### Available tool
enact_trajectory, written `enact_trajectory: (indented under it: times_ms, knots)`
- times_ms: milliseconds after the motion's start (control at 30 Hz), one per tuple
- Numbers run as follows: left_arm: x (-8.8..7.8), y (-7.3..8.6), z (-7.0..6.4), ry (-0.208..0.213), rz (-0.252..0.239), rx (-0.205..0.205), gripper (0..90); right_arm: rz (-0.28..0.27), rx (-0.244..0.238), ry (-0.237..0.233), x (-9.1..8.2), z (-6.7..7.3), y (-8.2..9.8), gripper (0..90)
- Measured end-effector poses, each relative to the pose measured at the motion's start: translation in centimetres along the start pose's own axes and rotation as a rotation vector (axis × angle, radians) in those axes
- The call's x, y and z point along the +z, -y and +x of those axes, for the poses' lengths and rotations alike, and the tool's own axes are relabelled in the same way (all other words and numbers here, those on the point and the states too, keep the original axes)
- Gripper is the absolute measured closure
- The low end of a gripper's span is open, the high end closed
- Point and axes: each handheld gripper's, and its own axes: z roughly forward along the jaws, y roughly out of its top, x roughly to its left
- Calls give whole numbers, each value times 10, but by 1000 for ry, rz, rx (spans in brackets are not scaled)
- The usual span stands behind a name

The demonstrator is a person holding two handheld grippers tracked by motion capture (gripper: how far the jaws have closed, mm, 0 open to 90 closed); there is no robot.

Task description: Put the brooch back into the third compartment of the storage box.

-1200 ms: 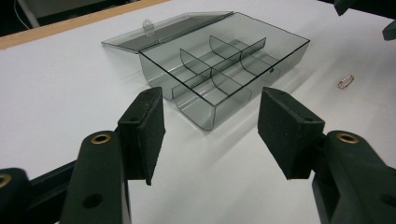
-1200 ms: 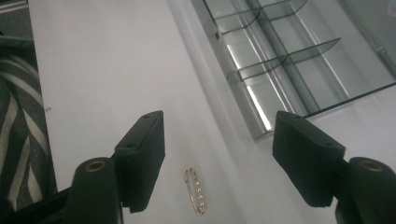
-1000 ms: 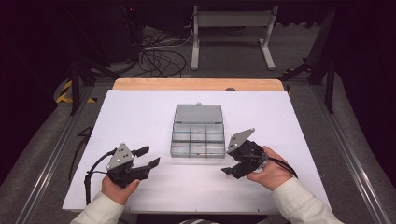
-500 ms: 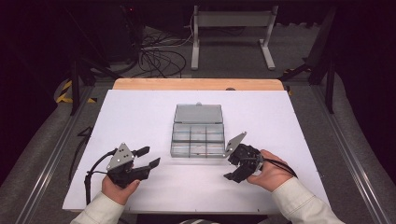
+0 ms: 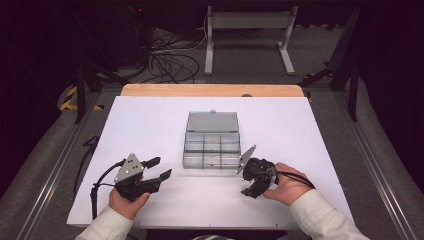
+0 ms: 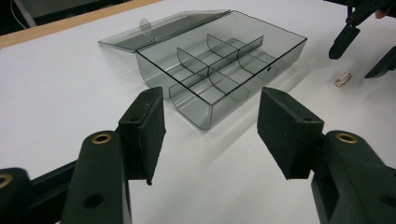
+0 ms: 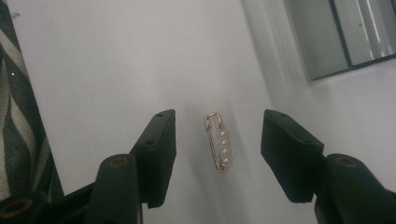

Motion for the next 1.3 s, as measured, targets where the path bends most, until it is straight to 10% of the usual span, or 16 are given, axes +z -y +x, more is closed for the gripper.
enact_trajectory:
  times_ms: [1300]
  knots:
    - [0, 0, 0, 3, -4, -1, 421, 129, -41, -1, 17, -1, -3, 855]
